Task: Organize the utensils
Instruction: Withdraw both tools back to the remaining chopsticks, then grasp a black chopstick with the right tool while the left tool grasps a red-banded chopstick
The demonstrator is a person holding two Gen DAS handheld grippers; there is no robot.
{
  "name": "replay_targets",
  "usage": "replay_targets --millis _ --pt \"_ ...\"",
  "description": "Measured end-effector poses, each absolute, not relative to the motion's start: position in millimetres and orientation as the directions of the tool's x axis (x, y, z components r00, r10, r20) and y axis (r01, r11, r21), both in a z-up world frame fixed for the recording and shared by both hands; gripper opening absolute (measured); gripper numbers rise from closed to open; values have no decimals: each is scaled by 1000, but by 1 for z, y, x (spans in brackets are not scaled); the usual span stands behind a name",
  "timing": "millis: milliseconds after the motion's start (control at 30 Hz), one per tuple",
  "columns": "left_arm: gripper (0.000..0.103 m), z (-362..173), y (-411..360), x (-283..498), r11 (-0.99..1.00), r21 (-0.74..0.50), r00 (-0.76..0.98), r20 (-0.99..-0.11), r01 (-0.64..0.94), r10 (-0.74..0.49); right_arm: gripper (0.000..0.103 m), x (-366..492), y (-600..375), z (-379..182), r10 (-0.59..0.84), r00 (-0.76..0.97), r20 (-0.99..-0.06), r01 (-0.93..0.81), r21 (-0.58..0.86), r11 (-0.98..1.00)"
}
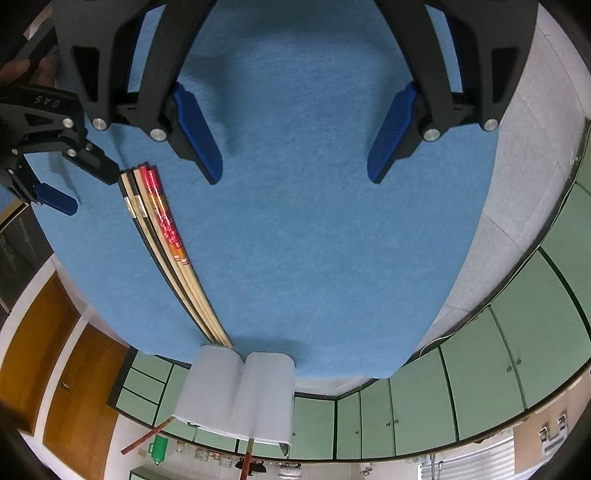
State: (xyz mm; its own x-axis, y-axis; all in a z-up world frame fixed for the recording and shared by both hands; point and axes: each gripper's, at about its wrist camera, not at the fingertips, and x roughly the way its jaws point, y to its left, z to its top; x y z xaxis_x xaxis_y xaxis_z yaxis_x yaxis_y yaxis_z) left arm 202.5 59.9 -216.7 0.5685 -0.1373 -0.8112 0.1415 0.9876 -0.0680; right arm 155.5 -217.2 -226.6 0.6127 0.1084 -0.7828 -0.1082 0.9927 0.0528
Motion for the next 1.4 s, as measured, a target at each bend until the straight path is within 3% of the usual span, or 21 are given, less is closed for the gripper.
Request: replay_targets --millis 300,467,867,1033,1400 --pt "78 -213 40 204 987 -67 562 -816 143 -137 94 161 -231 -227 25 608 -794 -27 11 1000" --pt "79 -214 39 205 988 -69 560 -817 139 -136 85 157 -237 -225 108 617 -779 -44 103 994" --pt "79 -215 37 201 988 -57 563 -816 141 -127 36 156 -217 -223 115 640 -760 -99 66 993" --pt "79 -215 27 200 985 -57 559 -817 165 -141 9 152 -218 -223 151 635 -757 -121 95 988" --pt "79 -219 -12 197 966 -66 535 -822 249 -194 7 143 -239 -222 147 639 -755 -93 114 989"
